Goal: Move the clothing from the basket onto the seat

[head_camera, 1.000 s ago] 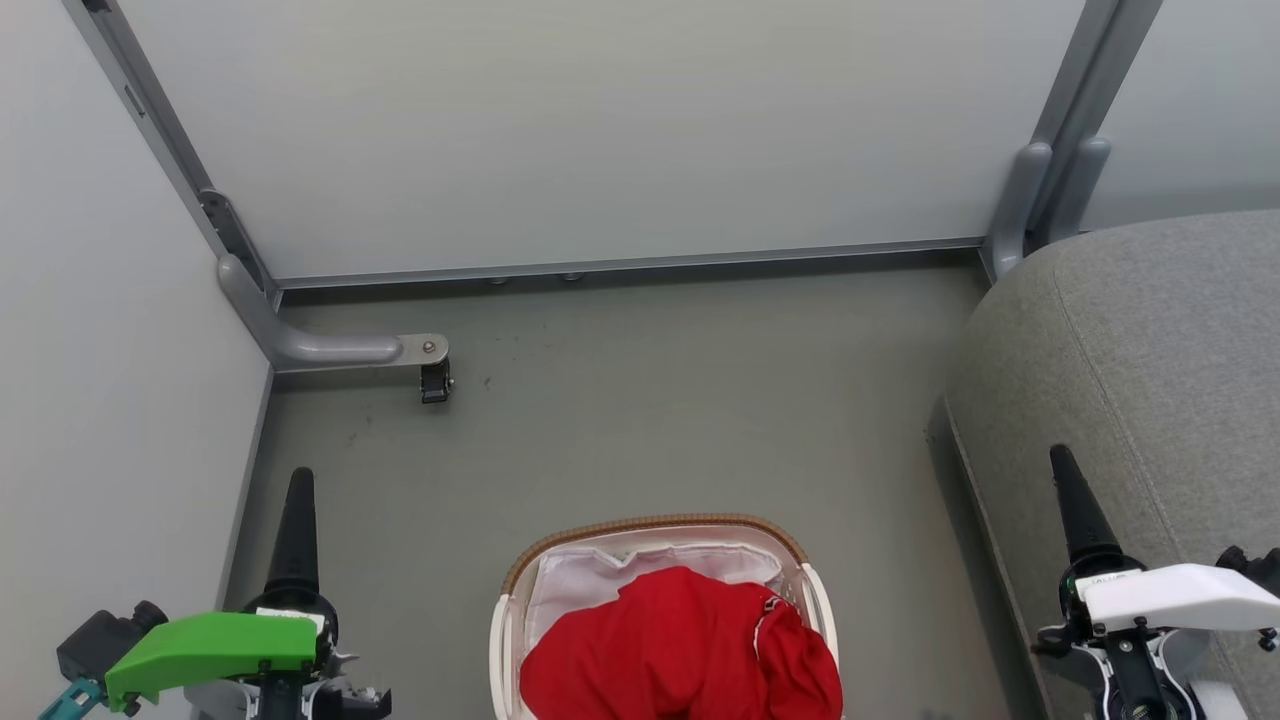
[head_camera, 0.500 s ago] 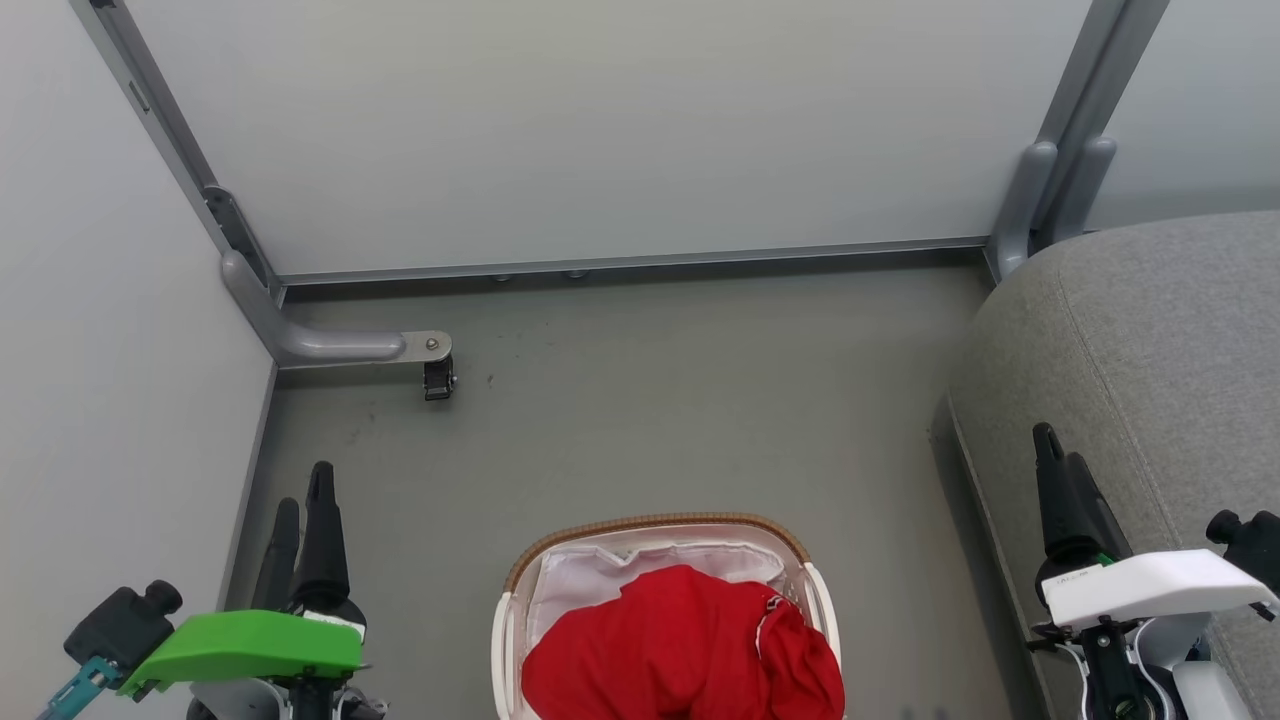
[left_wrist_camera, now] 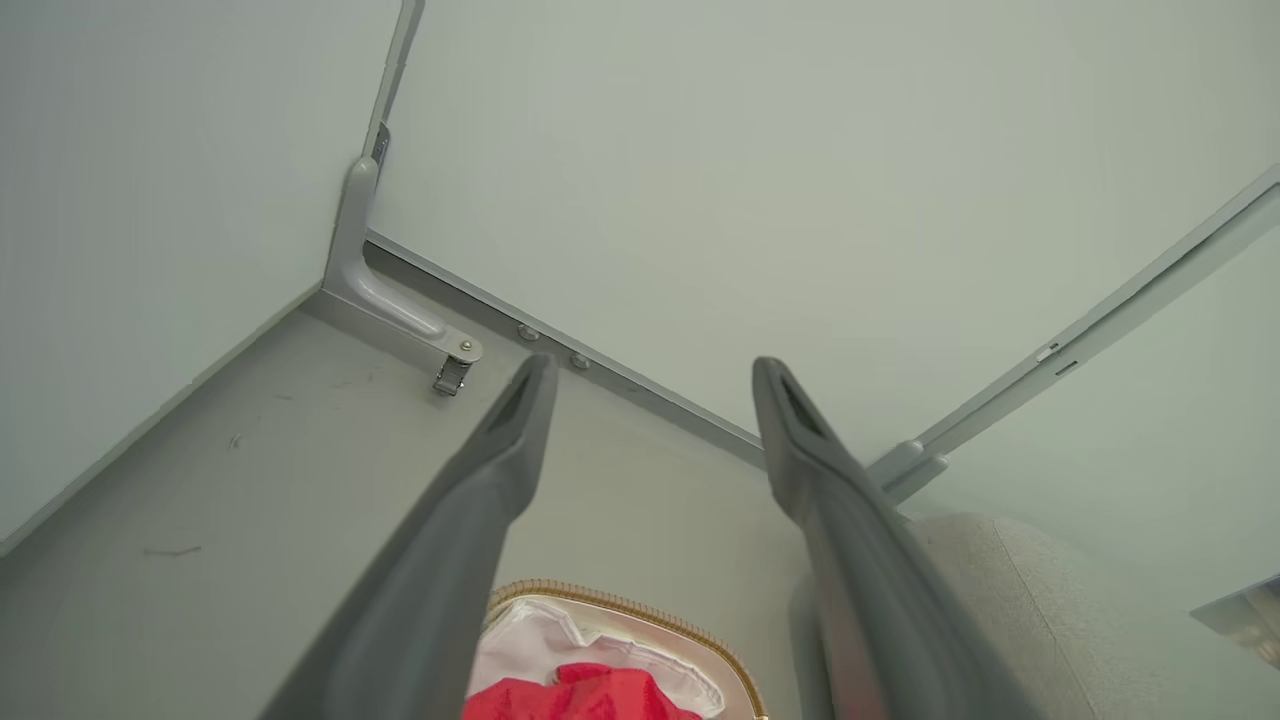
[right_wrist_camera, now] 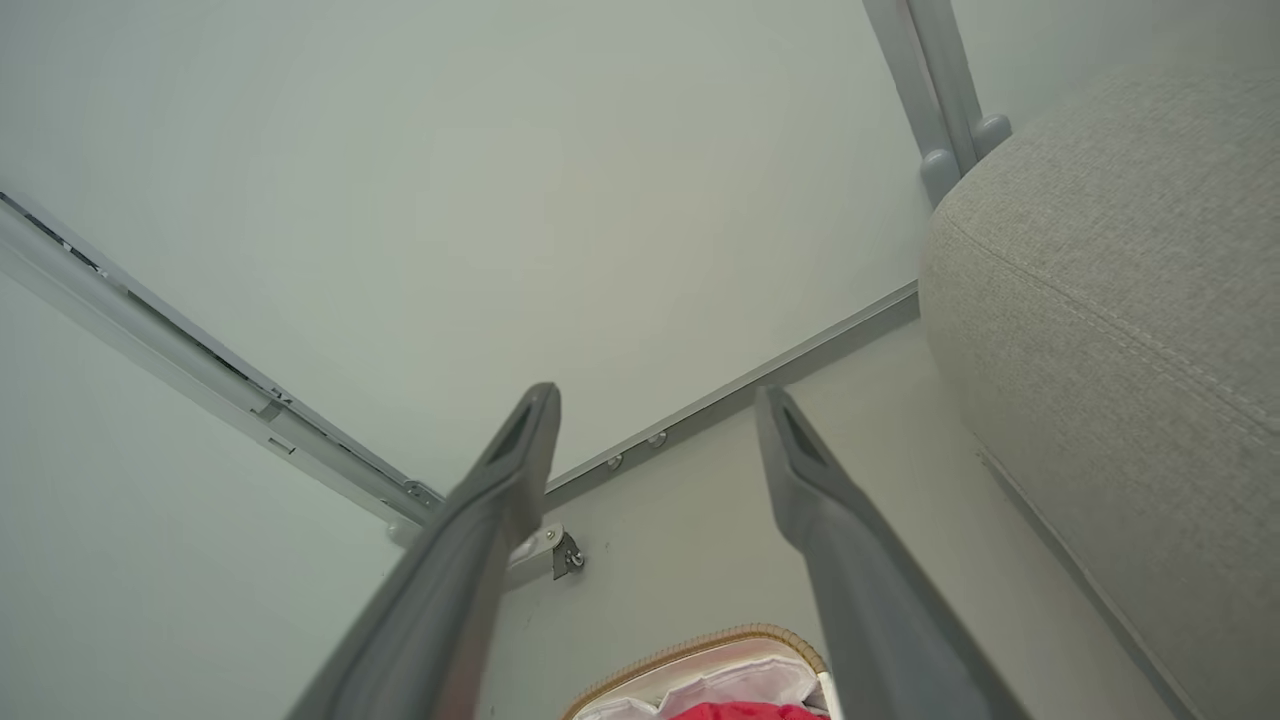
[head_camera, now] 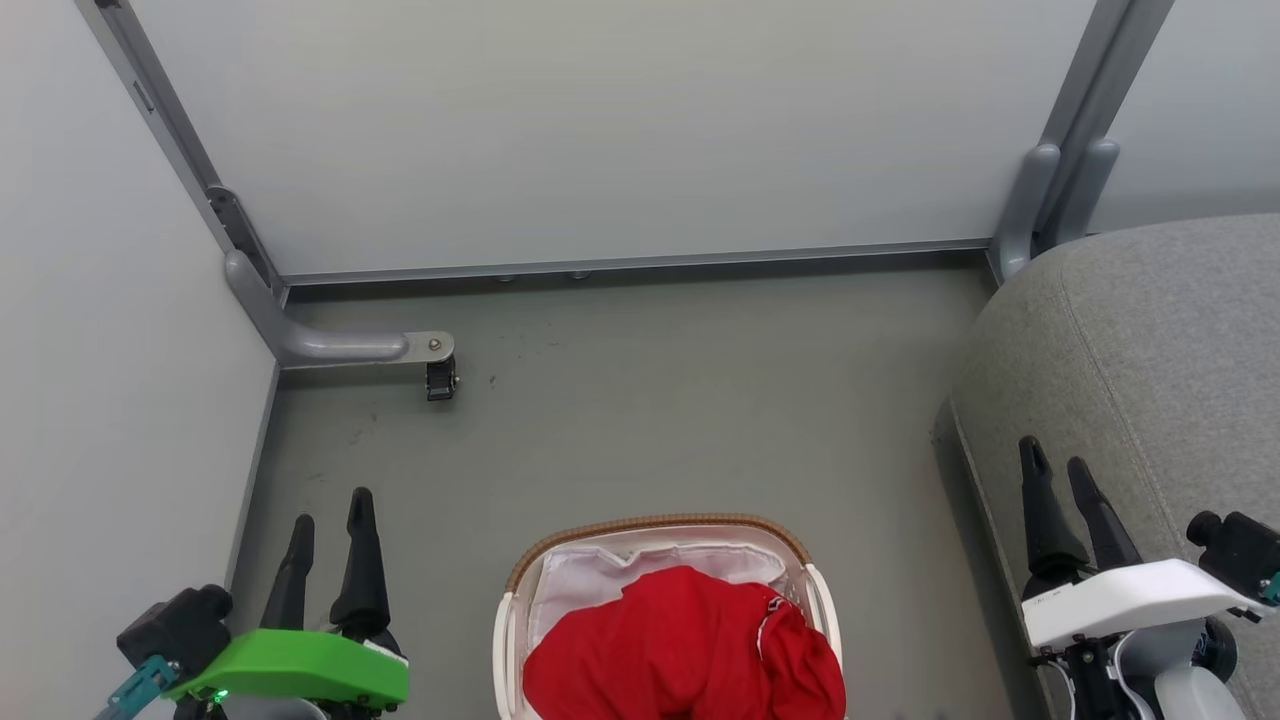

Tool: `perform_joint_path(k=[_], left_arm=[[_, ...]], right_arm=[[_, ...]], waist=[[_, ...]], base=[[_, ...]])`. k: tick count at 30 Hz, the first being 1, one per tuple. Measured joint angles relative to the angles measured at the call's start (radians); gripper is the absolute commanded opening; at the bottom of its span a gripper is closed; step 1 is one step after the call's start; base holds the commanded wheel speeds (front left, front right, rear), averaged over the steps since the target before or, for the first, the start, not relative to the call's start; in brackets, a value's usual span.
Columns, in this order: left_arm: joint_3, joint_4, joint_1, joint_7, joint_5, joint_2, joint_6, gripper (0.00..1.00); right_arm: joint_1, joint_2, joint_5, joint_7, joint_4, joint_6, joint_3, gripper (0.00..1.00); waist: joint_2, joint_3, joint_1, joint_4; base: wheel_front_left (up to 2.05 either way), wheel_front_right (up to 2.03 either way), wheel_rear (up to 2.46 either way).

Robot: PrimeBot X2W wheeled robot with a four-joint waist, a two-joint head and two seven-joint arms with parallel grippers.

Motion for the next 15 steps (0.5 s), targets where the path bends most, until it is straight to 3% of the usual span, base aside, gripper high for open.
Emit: perform_joint_path(k=[15], left_arm=[[-0.019, 0.046, 0.022, -0.037, 0.165, 0.002, 0.003, 1.0]], right_arm=[[0.01, -0.002, -0.161, -0.038, 0.023, 0.0, 0.021, 1.0]], waist=[[0.0, 0.001, 0.0, 0.005]], base=[[0.0, 0.0, 0.0]])
